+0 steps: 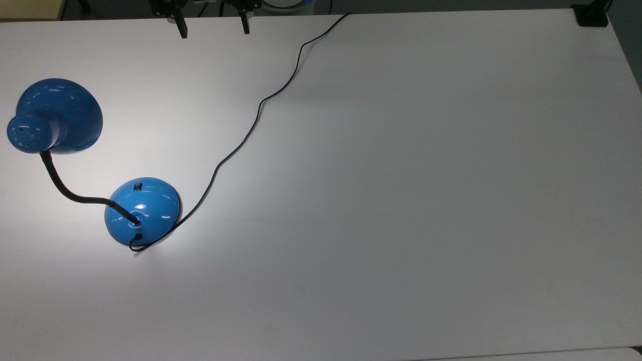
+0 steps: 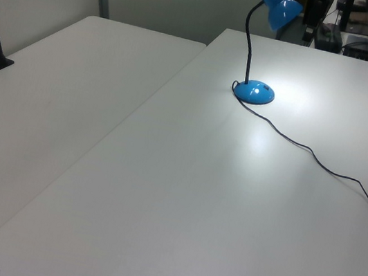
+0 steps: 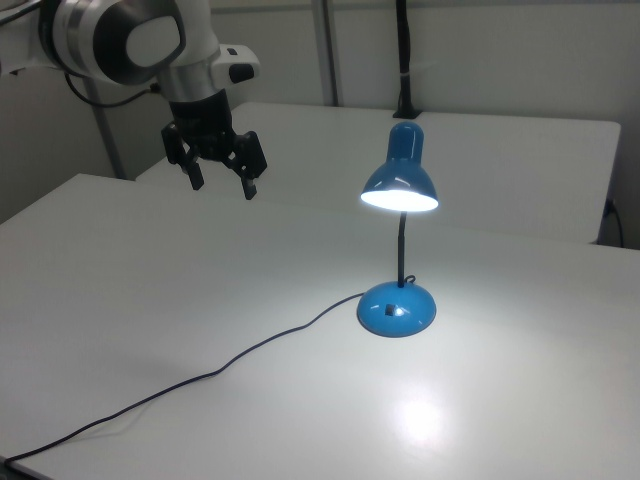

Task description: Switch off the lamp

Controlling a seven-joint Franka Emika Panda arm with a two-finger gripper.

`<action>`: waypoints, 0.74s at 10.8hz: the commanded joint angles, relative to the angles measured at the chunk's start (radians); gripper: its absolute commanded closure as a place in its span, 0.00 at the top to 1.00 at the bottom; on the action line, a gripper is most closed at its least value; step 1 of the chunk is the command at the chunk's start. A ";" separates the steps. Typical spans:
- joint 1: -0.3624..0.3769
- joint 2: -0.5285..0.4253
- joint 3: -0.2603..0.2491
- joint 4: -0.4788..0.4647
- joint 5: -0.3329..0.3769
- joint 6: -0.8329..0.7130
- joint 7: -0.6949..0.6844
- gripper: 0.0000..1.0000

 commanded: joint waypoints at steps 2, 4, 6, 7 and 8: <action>0.022 0.003 -0.010 0.013 -0.019 -0.033 0.015 1.00; 0.022 0.003 -0.010 0.013 -0.019 -0.032 0.015 1.00; 0.022 0.003 -0.010 0.013 -0.019 -0.032 0.013 1.00; 0.021 0.002 -0.010 0.013 -0.019 -0.035 0.001 1.00; 0.019 -0.003 -0.010 0.009 -0.019 -0.039 -0.022 1.00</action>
